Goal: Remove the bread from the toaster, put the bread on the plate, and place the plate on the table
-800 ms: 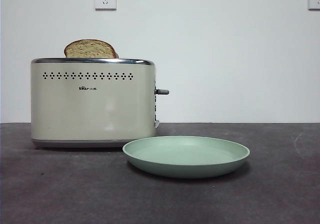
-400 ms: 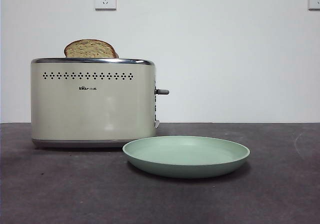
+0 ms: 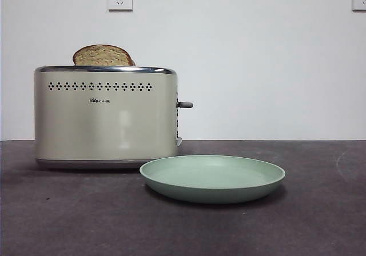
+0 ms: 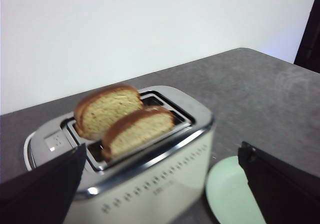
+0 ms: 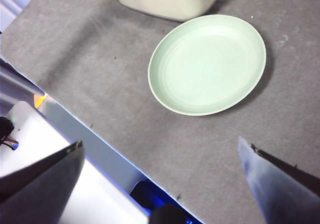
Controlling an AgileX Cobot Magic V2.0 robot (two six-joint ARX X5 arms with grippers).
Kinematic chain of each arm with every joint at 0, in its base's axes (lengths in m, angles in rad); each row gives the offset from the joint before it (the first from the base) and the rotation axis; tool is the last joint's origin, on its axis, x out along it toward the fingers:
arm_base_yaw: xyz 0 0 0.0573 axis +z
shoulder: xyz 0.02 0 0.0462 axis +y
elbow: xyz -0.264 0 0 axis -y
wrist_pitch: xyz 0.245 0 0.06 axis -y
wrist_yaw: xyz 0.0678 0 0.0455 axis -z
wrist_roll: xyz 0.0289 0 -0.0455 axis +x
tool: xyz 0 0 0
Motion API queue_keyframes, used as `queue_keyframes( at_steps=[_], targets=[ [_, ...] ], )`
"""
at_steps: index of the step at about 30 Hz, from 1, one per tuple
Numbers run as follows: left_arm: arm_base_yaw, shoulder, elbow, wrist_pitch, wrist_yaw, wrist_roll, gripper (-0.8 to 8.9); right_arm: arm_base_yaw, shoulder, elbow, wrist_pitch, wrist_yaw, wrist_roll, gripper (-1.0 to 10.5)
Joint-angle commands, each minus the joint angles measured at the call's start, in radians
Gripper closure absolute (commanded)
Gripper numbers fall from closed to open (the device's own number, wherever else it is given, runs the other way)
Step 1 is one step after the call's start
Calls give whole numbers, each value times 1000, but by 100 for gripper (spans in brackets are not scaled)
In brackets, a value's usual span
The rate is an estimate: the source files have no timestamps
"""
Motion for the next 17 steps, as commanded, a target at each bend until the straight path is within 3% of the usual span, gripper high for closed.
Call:
queue_keyframes(
  at_steps=[1,9,17],
  targets=[
    [-6,85,2,94,3,22,243,1,10,2,5,0,11,317],
    [-55,318,5,294,-2,52,243,1,35,2,5,3,12,317],
    [-96,502,121,296,-34,114,244,1,41,2,0,3,19,317]
  ],
)
